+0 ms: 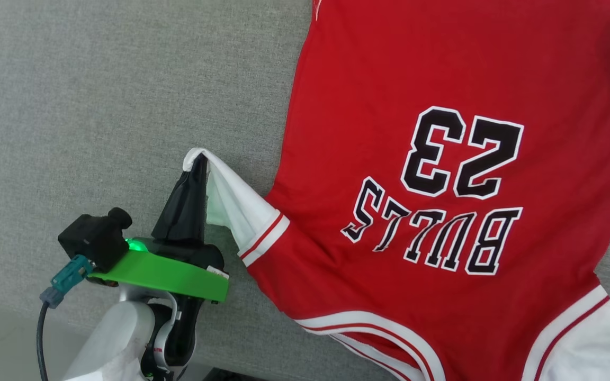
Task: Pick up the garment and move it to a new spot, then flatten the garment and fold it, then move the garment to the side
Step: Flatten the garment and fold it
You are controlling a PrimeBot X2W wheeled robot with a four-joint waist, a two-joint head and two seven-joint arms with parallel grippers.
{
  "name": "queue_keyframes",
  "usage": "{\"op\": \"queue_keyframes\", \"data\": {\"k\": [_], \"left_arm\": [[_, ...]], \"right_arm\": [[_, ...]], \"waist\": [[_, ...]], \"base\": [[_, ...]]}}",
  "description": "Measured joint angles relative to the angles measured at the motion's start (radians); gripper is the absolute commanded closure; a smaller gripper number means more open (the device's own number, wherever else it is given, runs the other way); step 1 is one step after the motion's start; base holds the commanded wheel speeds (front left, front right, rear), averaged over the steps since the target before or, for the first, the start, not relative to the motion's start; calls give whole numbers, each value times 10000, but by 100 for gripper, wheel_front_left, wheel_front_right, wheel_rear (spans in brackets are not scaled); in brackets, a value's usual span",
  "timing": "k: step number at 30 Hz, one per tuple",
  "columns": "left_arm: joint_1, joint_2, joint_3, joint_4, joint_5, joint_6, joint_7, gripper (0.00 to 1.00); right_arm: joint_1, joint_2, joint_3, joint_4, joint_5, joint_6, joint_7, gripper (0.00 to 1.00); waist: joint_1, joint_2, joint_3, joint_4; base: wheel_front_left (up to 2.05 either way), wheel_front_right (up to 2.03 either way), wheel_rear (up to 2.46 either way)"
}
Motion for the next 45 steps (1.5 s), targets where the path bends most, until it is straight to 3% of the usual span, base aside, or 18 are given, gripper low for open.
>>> {"op": "queue_keyframes", "data": {"k": [5, 6, 7, 8, 12, 19, 30, 37, 41, 45], "left_arm": [[-88, -456, 286, 313, 291, -397, 0, 100], [-91, -525, 355, 368, 341, -472, 0, 100], [-90, -579, 424, 441, 387, -537, 0, 100], [-89, -621, 500, 495, 435, -579, 0, 100], [-74, -803, 792, 713, 642, -748, 0, 100], [281, -828, 1237, 1120, 752, -828, 0, 100], [1647, -642, 1630, 1269, 746, -602, 6, 100], [2283, -431, 1776, 1202, 700, -443, 105, 100], [2613, -339, 1891, 1149, 642, -370, 113, 100], [2802, -314, 1933, 1108, 575, -291, 115, 100]], "right_arm": [[17, -280, -82, -251, 142, 0, -192, 0], [17, -318, -113, -291, 186, 0, -282, 26], [17, -343, -136, -314, 198, 0, -403, 78], [17, -349, -163, -318, 213, 0, -493, 100], [29, -255, -199, -221, 385, 0, -1078, 100], [580, -257, 679, -483, 1020, 0, -2146, 100], [3828, -2274, 1112, -2771, 3243, 2, -3935, 100], [7598, -3252, -188, -4040, 3824, 2, -4627, 100], [9938, -3103, -1214, -4449, 3912, 2, -4717, 100], [12098, -2452, -2075, -4782, 3858, 2, -4667, 100]], "waist": [[-1, 0, 438, 302], [-1, 0, 481, 355], [-1, 0, 505, 400], [-1, 0, 505, 418], [-1, 0, 369, 394], [0, 0, -288, 102], [-2, 0, -1965, -548], [-3, 1, -2959, -1011], [-3, 1, -3405, -1288], [-3, 1, -3730, -1550]], "base": [[0, 0, 0], [0, 0, 0], [0, 0, 0], [0, 0, 0], [0, 0, 0], [0, 0, 0], [0, 0, 0], [0, 0, 0], [0, 0, 0], [0, 0, 0]]}}
